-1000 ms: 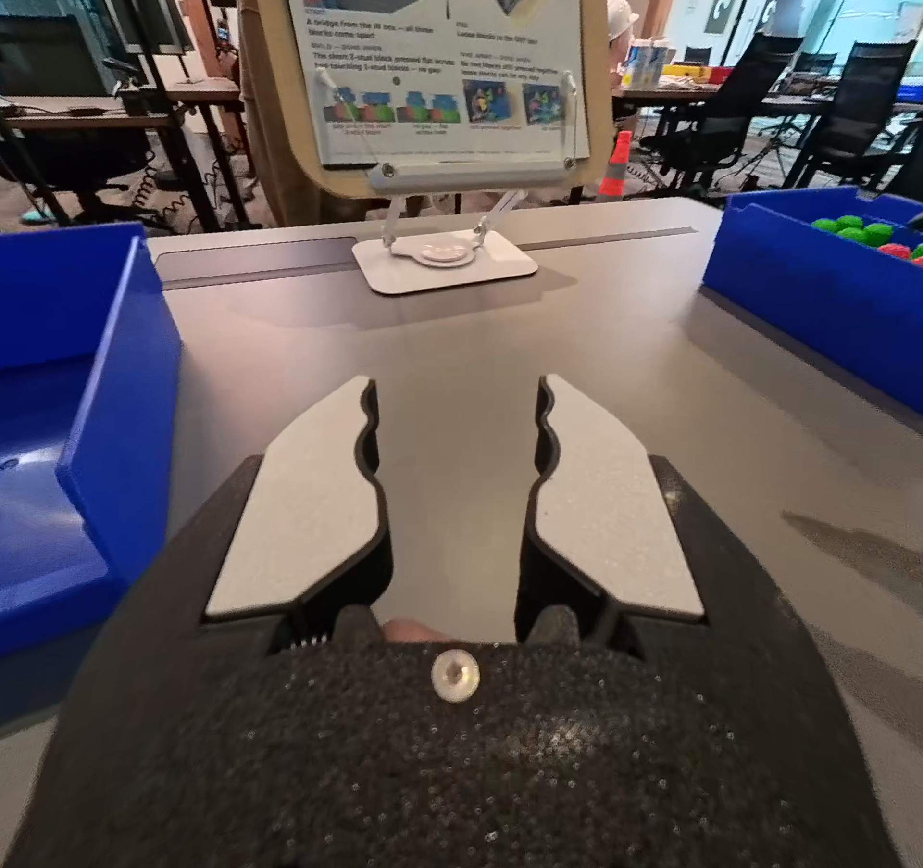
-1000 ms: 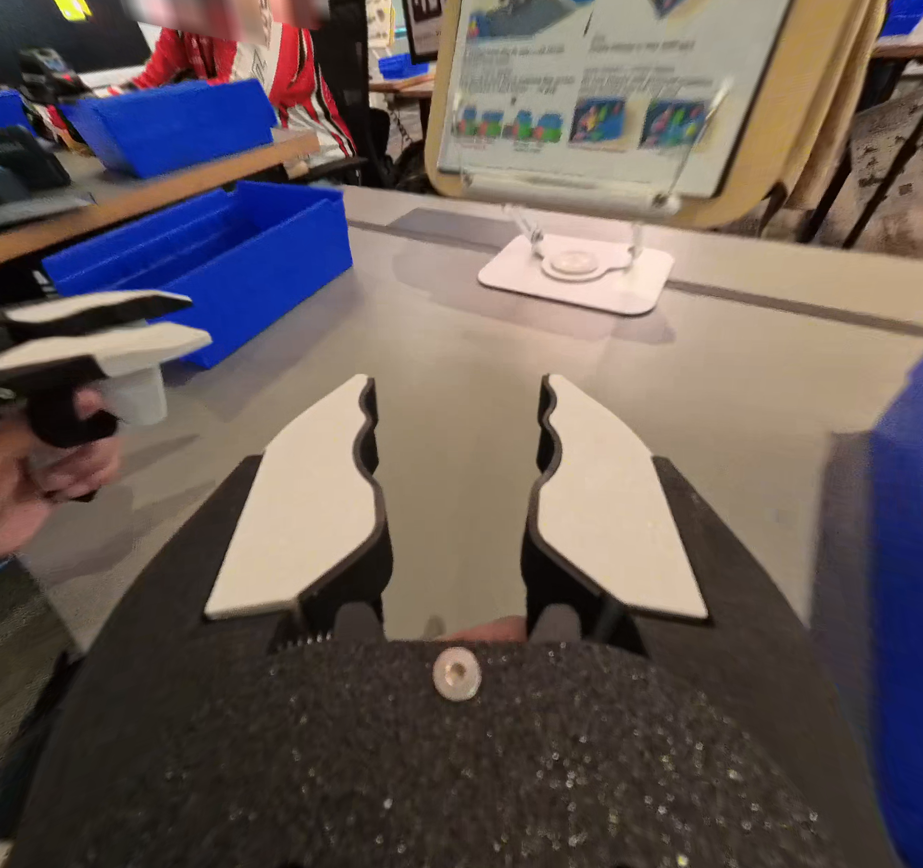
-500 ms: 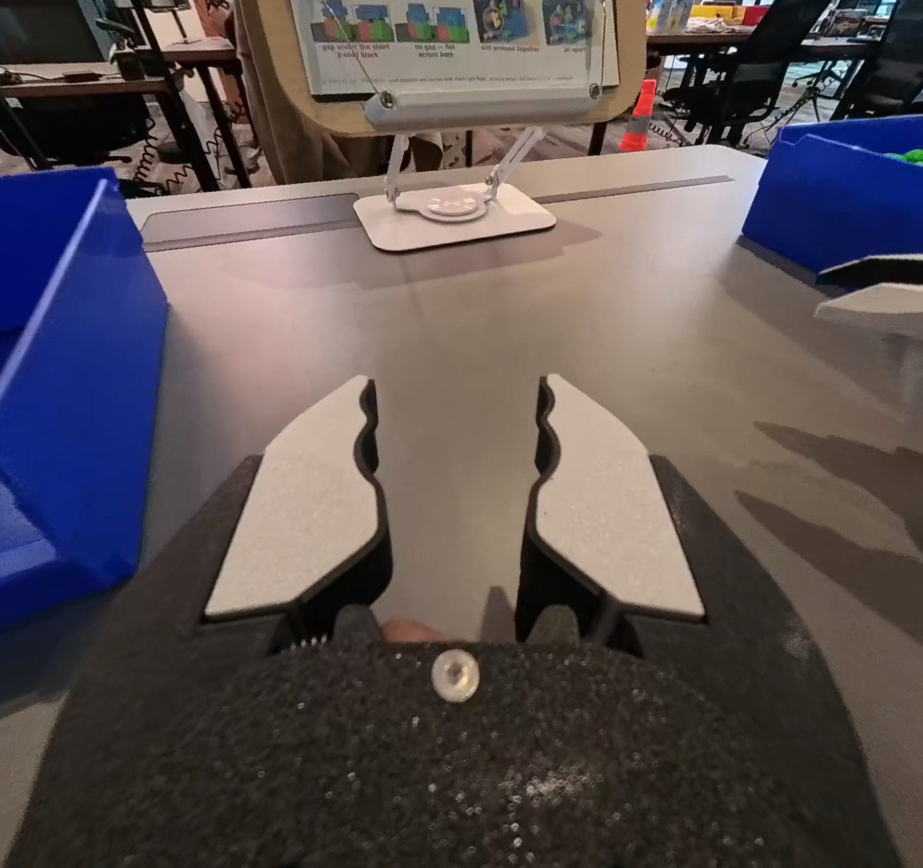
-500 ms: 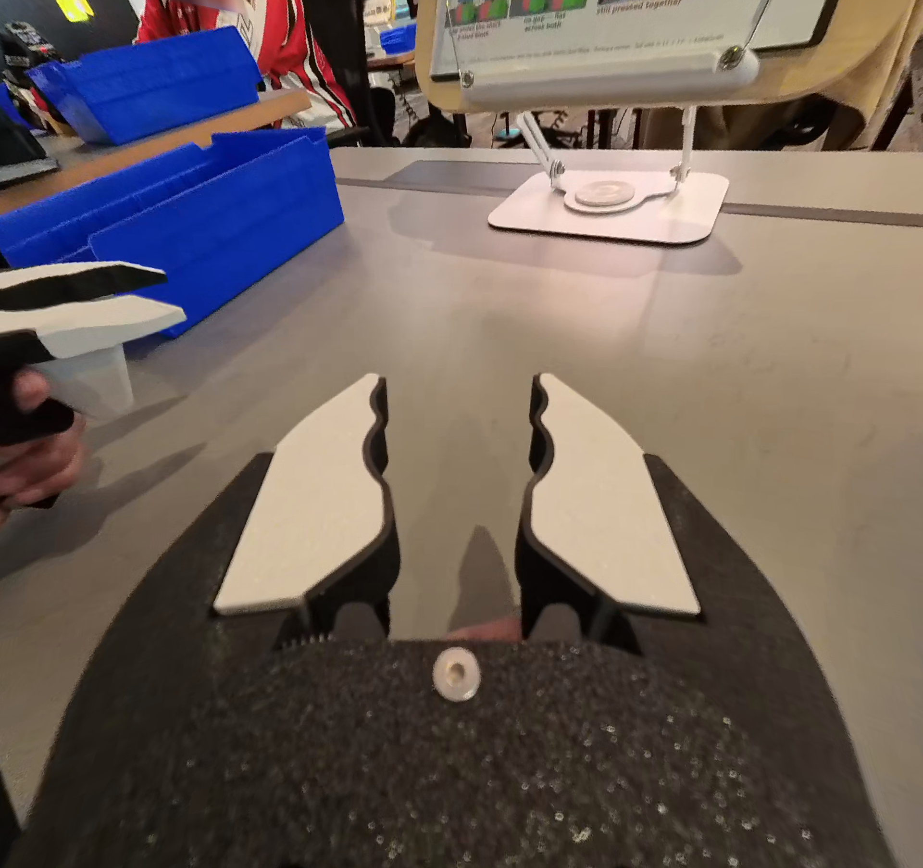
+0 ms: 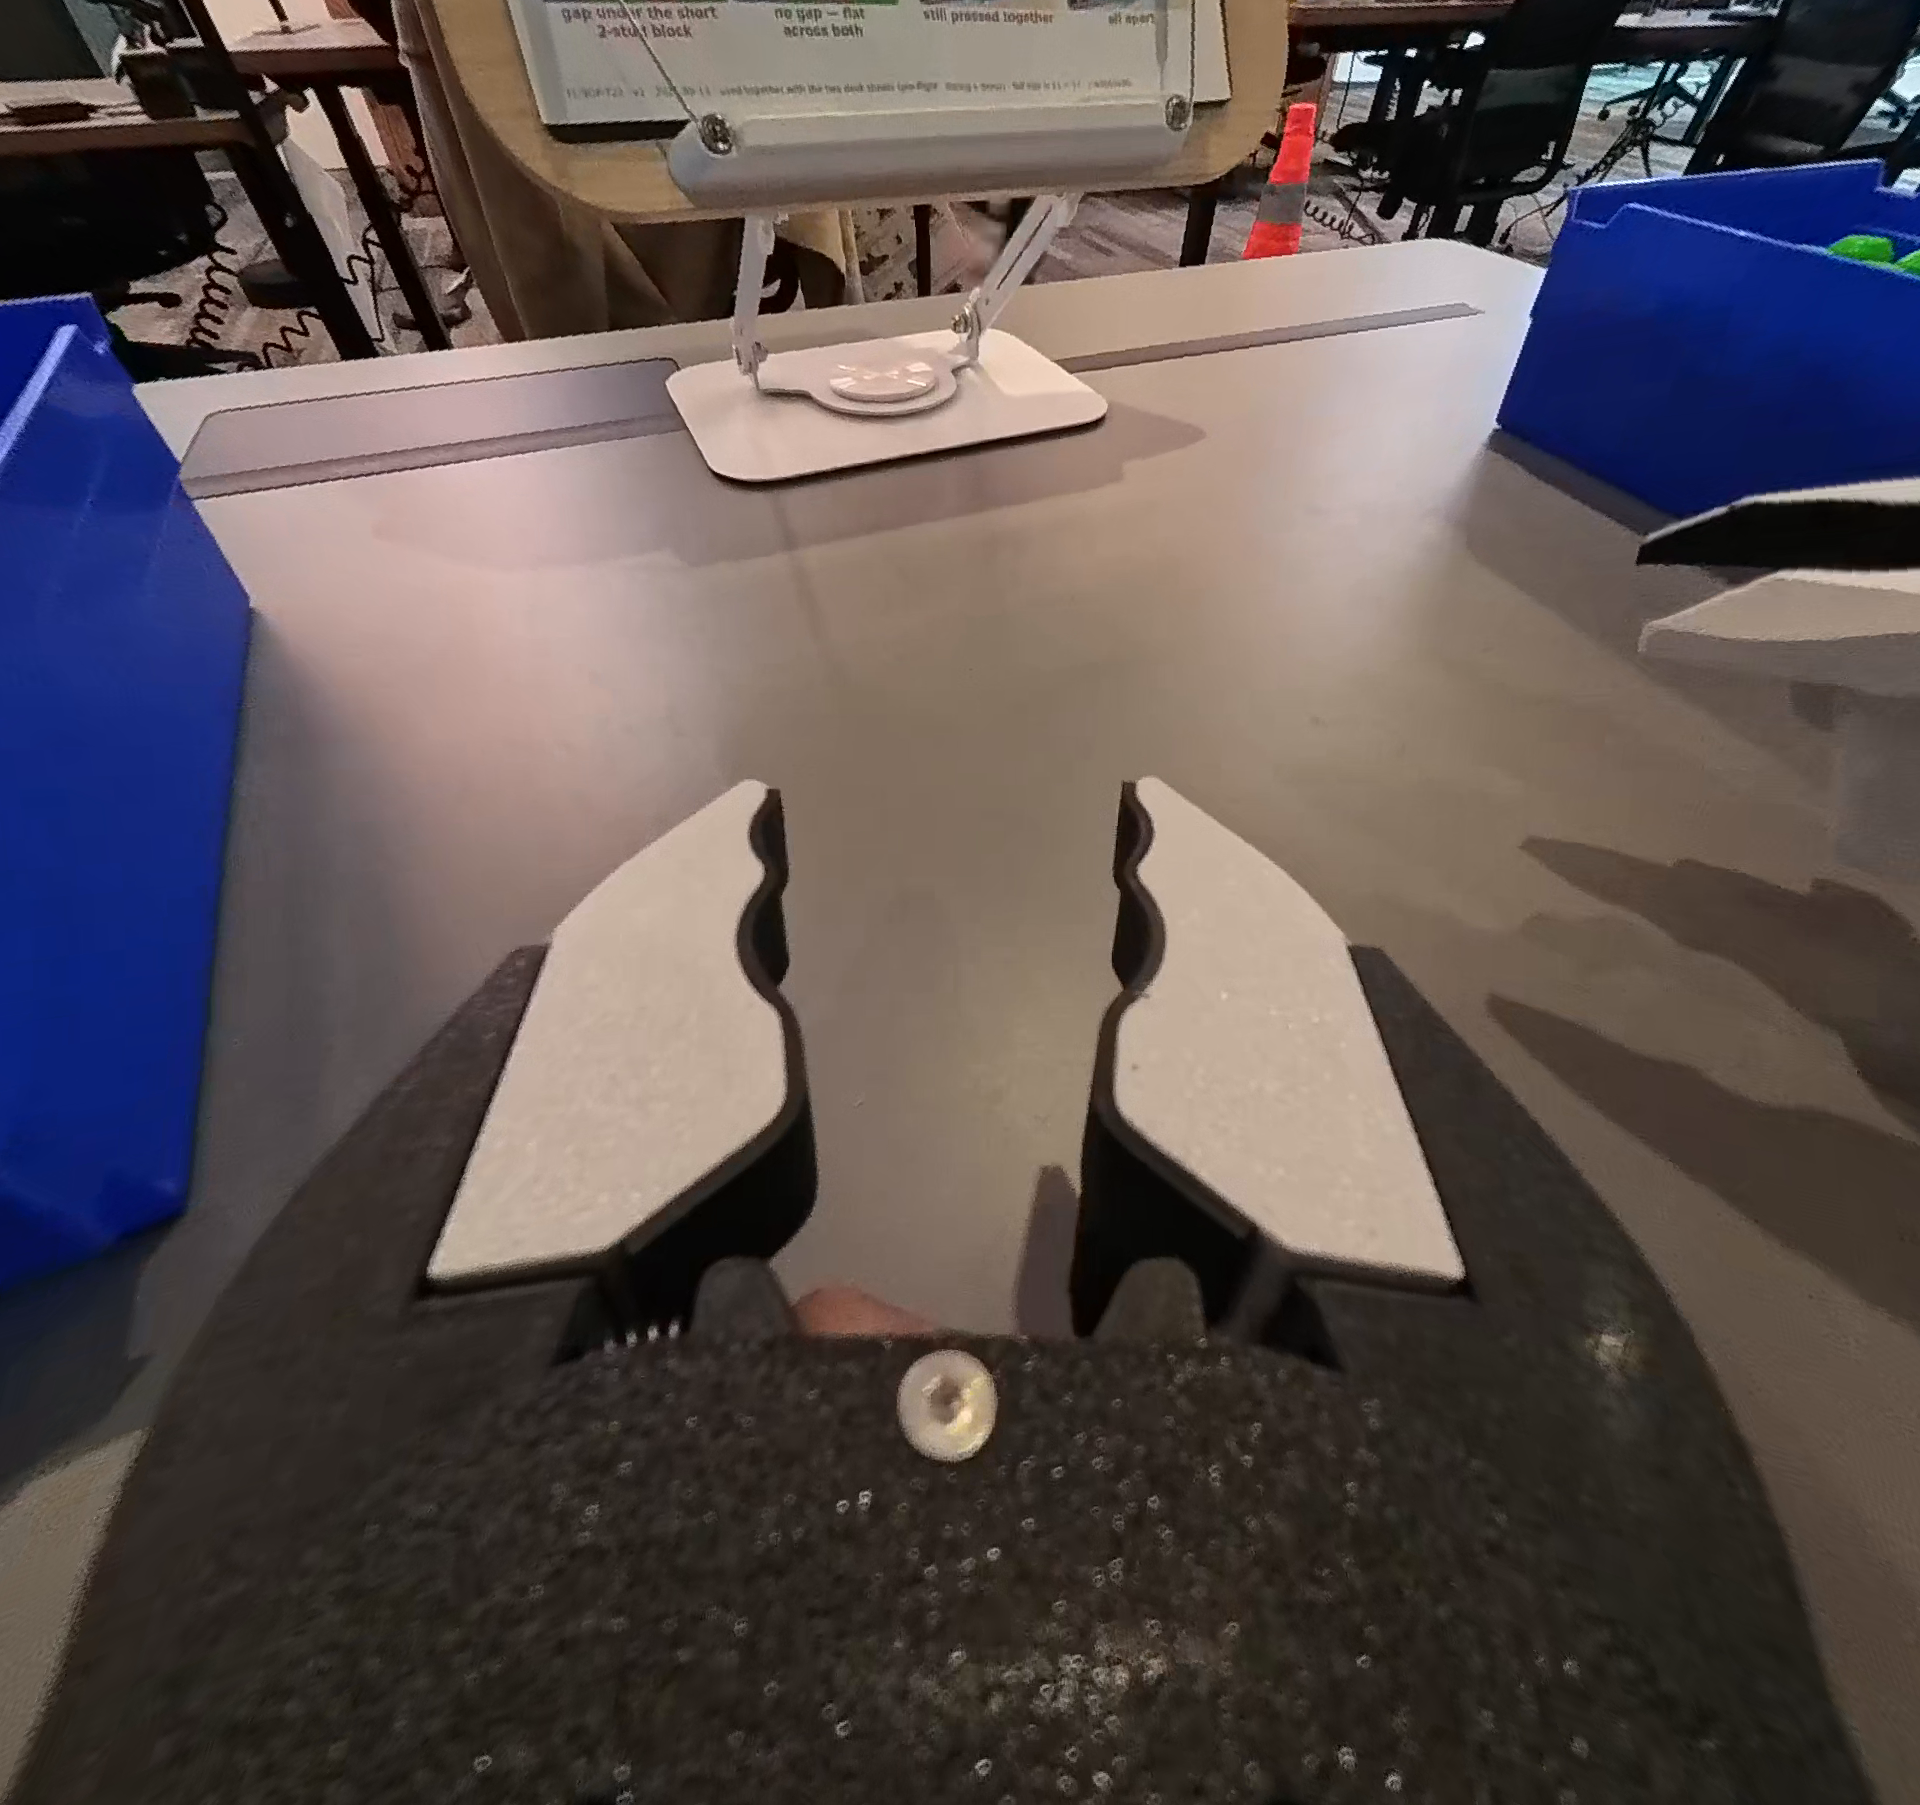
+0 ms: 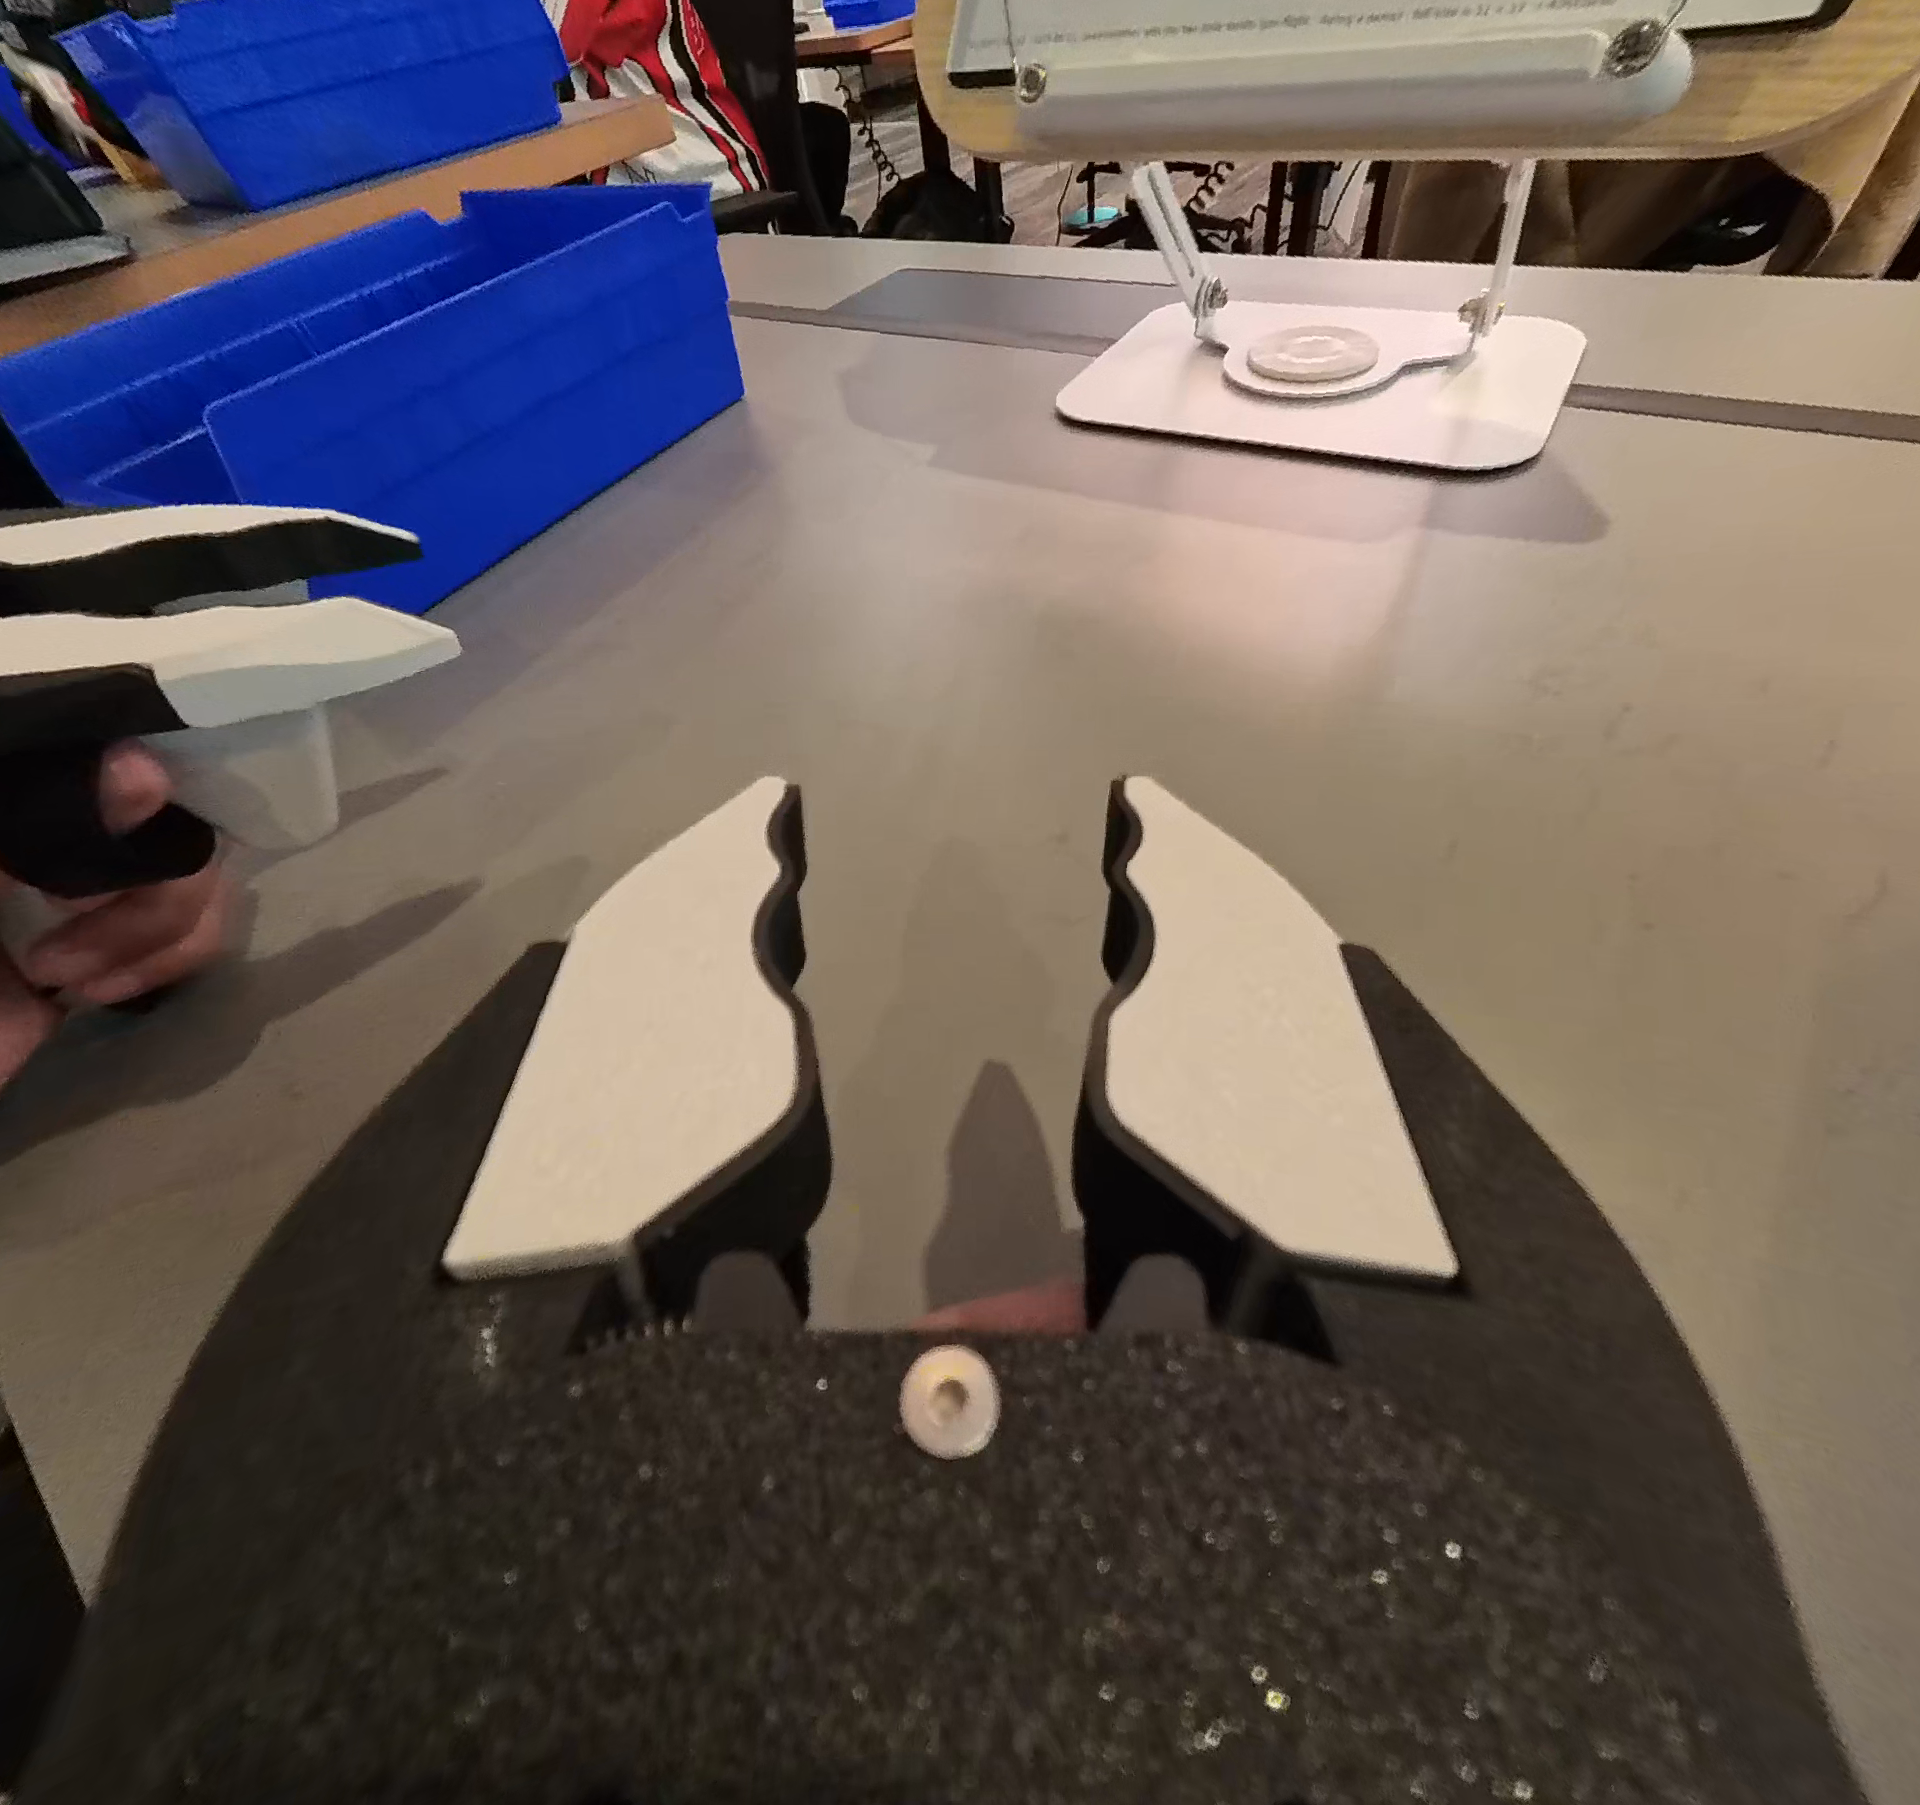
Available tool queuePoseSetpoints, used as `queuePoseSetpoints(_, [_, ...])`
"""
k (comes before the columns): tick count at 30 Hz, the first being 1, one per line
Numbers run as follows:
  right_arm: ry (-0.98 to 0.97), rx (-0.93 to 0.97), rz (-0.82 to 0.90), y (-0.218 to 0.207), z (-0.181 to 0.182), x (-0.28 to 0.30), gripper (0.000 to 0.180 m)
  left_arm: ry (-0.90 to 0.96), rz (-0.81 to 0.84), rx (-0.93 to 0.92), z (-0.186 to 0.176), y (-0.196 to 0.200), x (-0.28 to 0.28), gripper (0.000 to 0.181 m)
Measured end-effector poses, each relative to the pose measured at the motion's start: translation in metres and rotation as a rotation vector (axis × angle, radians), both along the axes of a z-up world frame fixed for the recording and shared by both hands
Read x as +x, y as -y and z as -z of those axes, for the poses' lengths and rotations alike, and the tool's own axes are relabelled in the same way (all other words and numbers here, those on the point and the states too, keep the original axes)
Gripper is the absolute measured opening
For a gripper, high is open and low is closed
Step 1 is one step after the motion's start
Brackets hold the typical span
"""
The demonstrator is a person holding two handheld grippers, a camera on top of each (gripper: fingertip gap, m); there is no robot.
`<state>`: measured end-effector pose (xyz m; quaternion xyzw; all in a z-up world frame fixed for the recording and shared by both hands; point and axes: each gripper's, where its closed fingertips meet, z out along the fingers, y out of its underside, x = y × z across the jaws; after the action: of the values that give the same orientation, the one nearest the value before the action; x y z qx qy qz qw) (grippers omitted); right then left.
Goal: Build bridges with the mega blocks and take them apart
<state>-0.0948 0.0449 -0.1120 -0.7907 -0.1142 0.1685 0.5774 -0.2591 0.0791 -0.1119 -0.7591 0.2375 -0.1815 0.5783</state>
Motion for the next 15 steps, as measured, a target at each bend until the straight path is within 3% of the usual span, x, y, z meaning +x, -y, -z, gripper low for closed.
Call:
queuePoseSetpoints(10, [0.014, 0.0, 0.005, 0.006, -0.005, 0.004, 0.056, -0.002, 0.018, -0.005, 0.0, 0.002, 0.003, 0.06])
queuePoseSetpoints(15, [-0.004, 0.047, 0.076, 0.035, -0.035, 0.044, 0.057, 0.003, 0.027, 0.0, -0.012, 0.003, -0.004, 0.06])
